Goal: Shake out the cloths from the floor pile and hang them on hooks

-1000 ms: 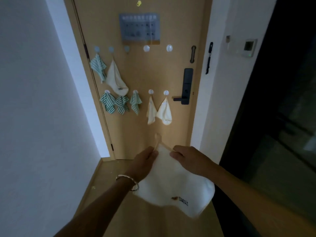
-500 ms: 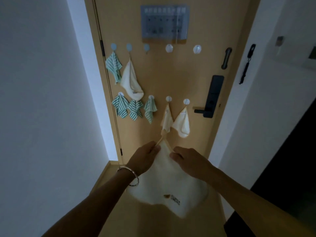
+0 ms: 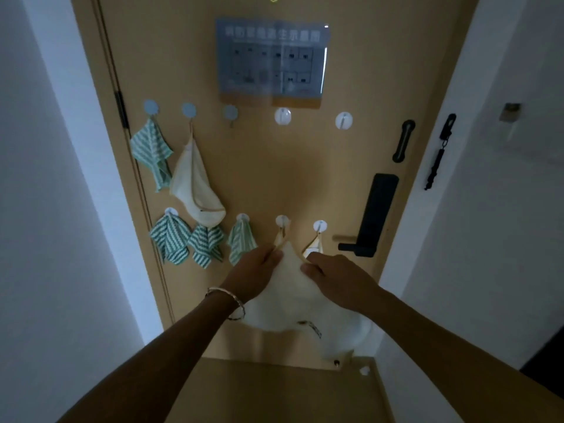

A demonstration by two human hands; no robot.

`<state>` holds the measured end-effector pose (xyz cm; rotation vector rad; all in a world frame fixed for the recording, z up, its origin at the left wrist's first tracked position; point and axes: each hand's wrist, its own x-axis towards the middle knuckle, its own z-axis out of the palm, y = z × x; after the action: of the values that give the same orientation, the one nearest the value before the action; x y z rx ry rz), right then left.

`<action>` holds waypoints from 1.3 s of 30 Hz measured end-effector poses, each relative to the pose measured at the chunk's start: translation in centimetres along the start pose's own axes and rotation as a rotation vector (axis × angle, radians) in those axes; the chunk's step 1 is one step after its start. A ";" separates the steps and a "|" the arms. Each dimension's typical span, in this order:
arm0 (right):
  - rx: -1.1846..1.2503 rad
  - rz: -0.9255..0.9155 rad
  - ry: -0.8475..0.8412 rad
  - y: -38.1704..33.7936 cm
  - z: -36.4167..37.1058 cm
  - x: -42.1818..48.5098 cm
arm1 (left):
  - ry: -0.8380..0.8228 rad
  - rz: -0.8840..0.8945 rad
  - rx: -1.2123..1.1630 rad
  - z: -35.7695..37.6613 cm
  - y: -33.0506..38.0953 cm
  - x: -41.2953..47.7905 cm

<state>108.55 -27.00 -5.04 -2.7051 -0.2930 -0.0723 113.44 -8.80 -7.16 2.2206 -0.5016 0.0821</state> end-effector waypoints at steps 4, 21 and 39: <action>-0.032 -0.022 0.023 0.6 -0.8 5.6 | 0.025 0.014 0.010 -0.8 -1.2 5.8; 0.061 -0.334 0.141 1.9 -5.1 30.7 | 0.407 -0.048 0.004 -7.3 -3.8 24.8; 0.123 -0.363 0.176 -1.4 -3.6 42.6 | 0.530 -0.074 -0.253 -11.4 -9.9 33.9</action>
<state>149.87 -18.92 2.80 -2.4727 -0.7058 -0.3819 149.61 -5.67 0.66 1.8673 -0.1266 0.5237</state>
